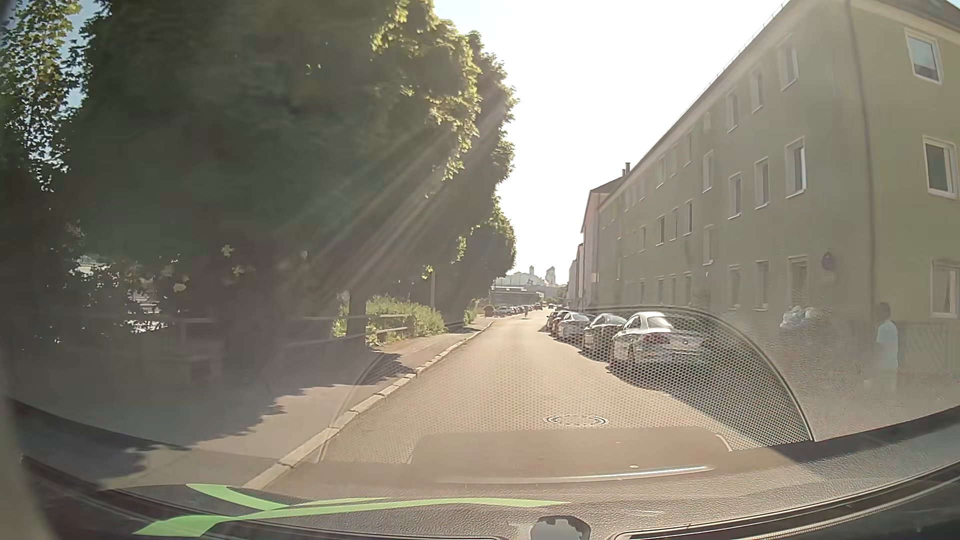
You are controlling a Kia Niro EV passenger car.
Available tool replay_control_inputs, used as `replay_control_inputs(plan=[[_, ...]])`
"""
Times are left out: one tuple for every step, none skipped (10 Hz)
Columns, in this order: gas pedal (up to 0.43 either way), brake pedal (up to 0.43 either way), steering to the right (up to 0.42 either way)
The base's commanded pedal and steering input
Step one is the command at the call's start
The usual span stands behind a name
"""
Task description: Follow the waypoints while adhering to traffic rules and regulations
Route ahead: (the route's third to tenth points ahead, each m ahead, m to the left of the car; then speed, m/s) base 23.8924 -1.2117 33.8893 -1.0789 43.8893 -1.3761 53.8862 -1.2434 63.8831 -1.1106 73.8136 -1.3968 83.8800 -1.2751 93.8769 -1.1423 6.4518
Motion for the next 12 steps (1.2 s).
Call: replay_control_inputs(plan=[[0.098,0.0,-0.004],[0.098,0.0,-0.004],[0.098,0.0,-0.004],[0.098,0.0,-0.004],[0.098,0.0,-0.004],[0.098,0.0,-0.003],[0.098,0.0,-0.004],[0.098,0.0,-0.004],[0.098,0.0,-0.004],[0.098,0.0,-0.004],[0.098,0.0,-0.003],[0.098,0.0,-0.004]])
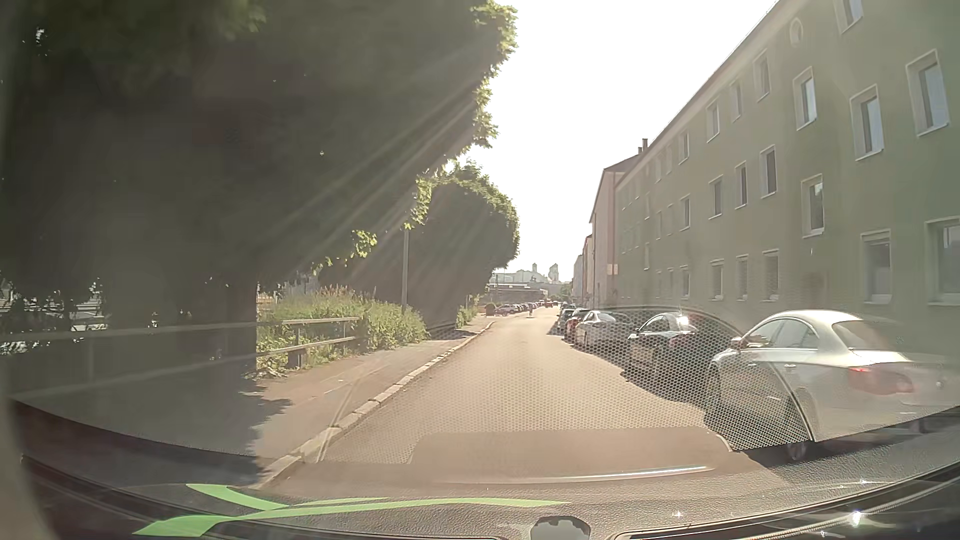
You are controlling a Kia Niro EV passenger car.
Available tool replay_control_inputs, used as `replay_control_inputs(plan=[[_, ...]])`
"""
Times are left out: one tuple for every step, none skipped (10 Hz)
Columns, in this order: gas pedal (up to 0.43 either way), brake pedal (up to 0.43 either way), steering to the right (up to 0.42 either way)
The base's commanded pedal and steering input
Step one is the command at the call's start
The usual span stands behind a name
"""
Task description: Follow the waypoints while adhering to traffic rules and regulations
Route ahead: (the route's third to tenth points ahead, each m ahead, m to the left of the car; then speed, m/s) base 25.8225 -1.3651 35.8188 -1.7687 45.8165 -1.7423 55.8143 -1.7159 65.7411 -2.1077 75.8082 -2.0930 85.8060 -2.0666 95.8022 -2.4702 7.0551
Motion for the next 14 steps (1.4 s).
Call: replay_control_inputs(plan=[[0.098,0.0,-0.004],[0.087,0.0,-0.004],[0.067,0.0,-0.004],[0.039,0.0,-0.004],[0.028,0.0,-0.004],[0.02,0.0,-0.004],[0.02,0.0,-0.004],[0.02,0.0,-0.004],[0.028,0.0,-0.004],[0.028,0.0,-0.004],[0.028,0.0,-0.004],[0.028,0.0,-0.004],[0.028,0.0,-0.004],[0.059,0.0,-0.004]])
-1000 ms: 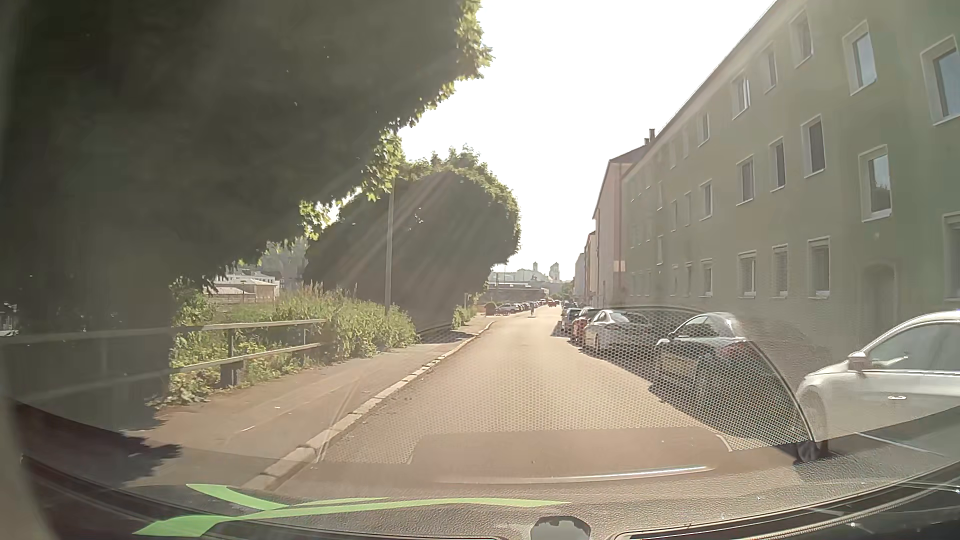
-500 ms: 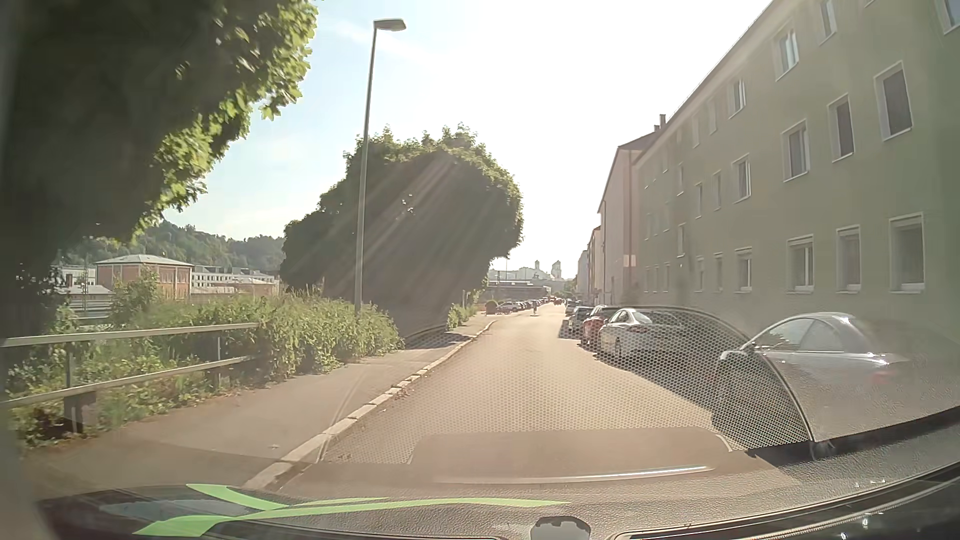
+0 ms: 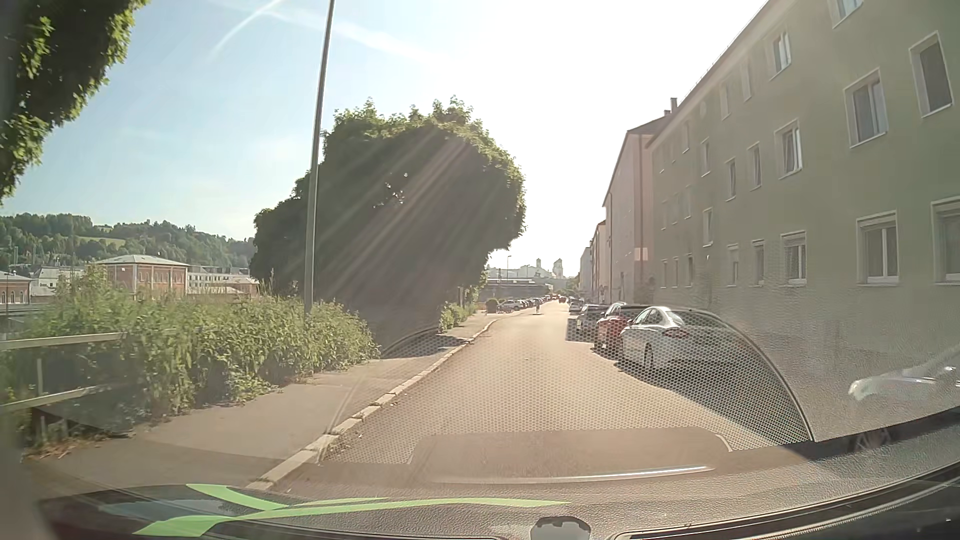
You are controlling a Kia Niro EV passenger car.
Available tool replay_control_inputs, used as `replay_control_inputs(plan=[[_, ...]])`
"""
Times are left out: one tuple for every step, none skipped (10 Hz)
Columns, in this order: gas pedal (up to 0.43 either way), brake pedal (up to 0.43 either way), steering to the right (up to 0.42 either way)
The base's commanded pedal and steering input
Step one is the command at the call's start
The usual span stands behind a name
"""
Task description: Follow the waypoints while adhering to traffic rules and regulations
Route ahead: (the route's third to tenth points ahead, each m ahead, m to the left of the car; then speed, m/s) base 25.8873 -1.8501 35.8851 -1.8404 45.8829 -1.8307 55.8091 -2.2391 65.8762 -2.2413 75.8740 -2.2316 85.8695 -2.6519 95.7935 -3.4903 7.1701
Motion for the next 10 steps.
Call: replay_control_inputs(plan=[[0.079,0.0,-0.004],[0.098,0.0,-0.004],[0.098,0.0,-0.004],[0.098,0.0,-0.004],[0.098,0.0,-0.004],[0.098,0.0,-0.004],[0.098,0.0,-0.001],[0.087,0.0,0.002],[0.02,0.0,0.003],[0.0,0.0,0.005]])
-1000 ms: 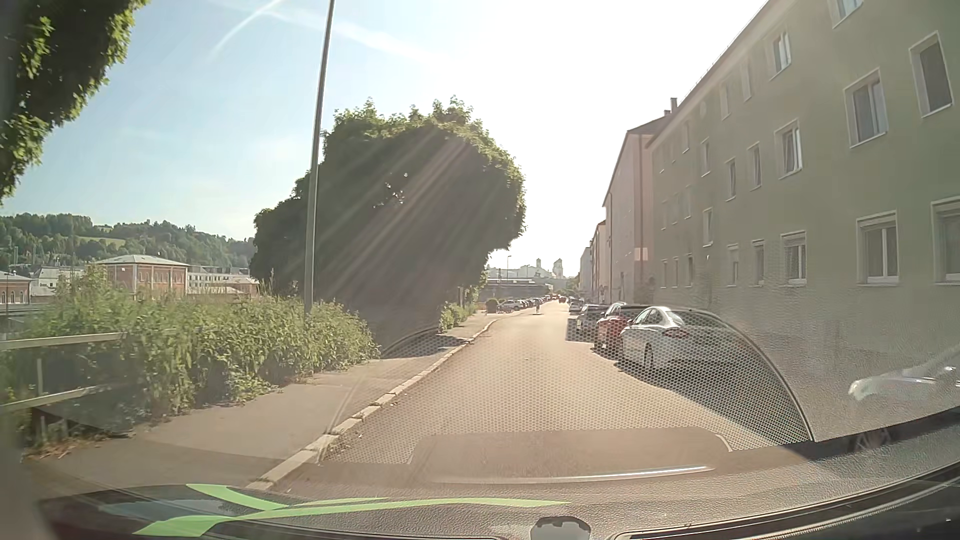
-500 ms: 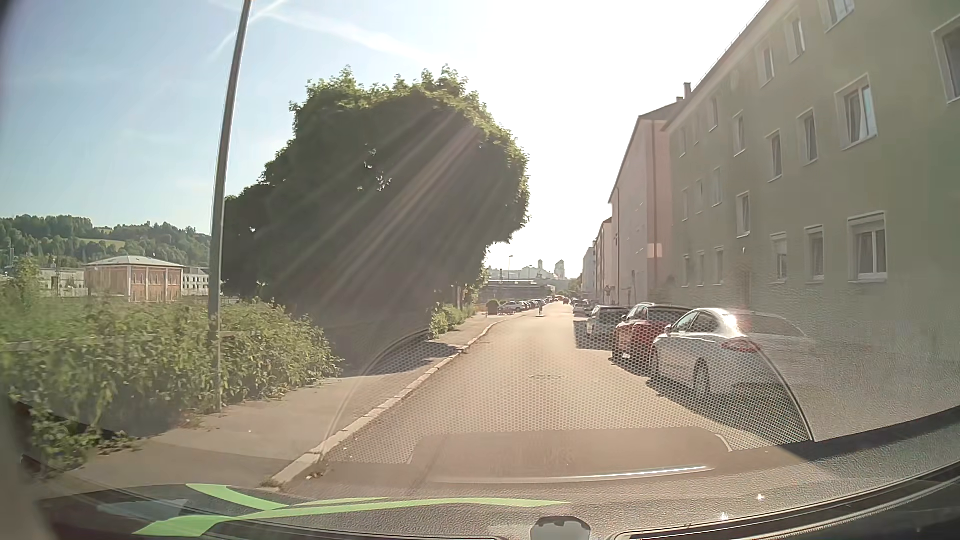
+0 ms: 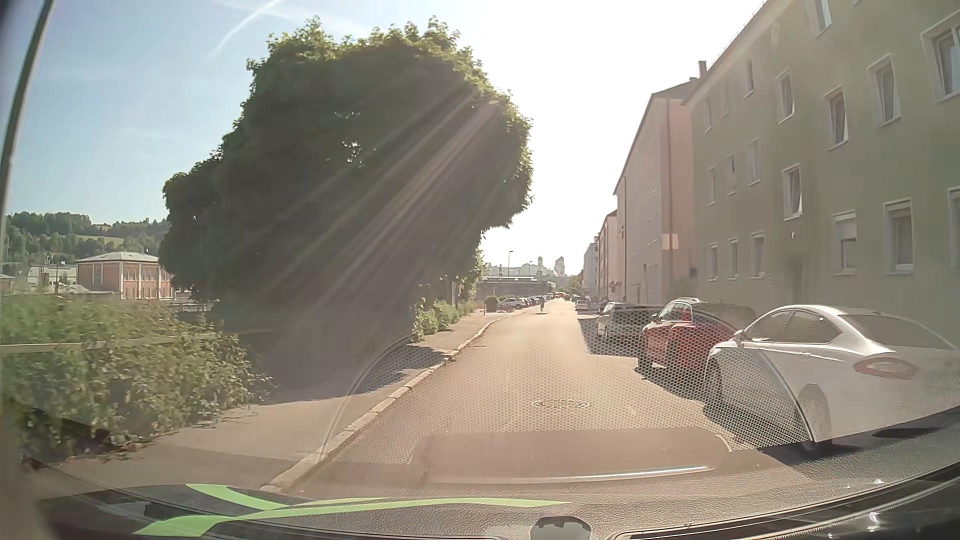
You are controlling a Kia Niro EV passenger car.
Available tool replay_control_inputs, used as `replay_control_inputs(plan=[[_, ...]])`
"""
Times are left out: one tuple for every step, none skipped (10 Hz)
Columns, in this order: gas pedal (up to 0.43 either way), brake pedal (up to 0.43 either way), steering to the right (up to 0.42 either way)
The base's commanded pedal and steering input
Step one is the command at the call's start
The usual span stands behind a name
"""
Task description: Follow the waypoints while adhering to traffic rules and regulations
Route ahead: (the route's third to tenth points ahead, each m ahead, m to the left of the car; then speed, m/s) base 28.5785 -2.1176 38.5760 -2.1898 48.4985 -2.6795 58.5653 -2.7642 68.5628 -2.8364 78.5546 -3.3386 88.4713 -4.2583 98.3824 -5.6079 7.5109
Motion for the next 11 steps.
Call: replay_control_inputs(plan=[[0.0,0.0,0.006],[0.0,0.0,0.008],[0.0,0.0,0.008],[0.0,0.0,0.008],[0.0,0.0,0.009],[0.0,0.0,0.01],[0.0,0.0,0.009],[0.0,0.0,0.011],[0.0,0.0,0.011],[0.0,0.0,0.012],[0.0,0.0,0.013]])
